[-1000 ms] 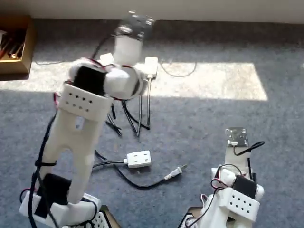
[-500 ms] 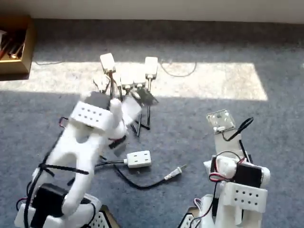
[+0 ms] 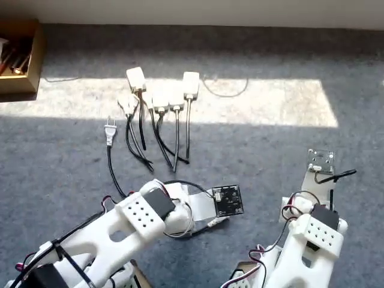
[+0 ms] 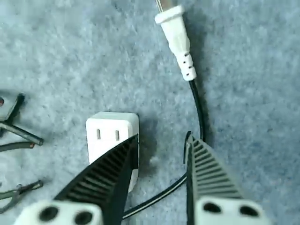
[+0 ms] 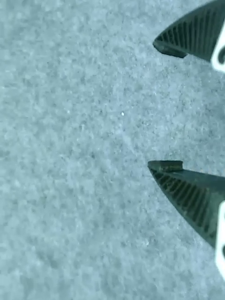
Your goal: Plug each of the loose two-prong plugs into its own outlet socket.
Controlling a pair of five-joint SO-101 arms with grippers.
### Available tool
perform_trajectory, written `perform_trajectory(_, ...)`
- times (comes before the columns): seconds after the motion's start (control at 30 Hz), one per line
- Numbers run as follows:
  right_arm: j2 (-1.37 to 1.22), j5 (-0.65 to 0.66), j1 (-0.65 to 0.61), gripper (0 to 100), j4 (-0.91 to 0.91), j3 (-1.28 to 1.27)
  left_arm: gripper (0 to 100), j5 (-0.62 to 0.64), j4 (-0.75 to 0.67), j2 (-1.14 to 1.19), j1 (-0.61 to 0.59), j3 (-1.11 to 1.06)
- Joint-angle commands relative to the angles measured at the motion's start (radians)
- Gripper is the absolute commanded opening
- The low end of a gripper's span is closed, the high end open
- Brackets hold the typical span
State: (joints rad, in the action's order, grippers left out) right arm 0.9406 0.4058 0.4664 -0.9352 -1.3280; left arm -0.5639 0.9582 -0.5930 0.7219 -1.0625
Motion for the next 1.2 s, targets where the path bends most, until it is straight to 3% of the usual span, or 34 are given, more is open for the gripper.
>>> perform_trajectory(0.0,-0.004,-0.026,0.01,34.3,0.074,-0.031,17,0.003,-0.032,-0.021,0.03,-0.007)
perform_trajectory(0.3,-0.004,-0.025,-0.01,34.3,0.097,-0.059,17,0.037,-0.044,-0.019,0.159,-0.091)
perform_trajectory(0.5,-0.004,-0.025,-0.01,34.3,0.102,-0.062,17,0.057,-0.046,-0.019,0.17,-0.145)
perform_trajectory(0.63,-0.004,-0.025,-0.01,34.3,0.101,-0.062,9,0.058,-0.048,-0.019,0.168,-0.145)
perform_trajectory(0.73,-0.004,-0.025,-0.01,34.3,0.097,-0.064,0,0.058,-0.075,-0.019,0.128,-0.145)
perform_trajectory(0.9,-0.004,-0.025,-0.01,34.3,0.096,-0.065,2,0.054,-0.124,-0.019,-0.002,-0.145)
perform_trajectory(1.17,-0.004,-0.025,-0.01,34.3,0.096,-0.068,2,0.054,-0.13,-0.018,-0.008,-0.15)
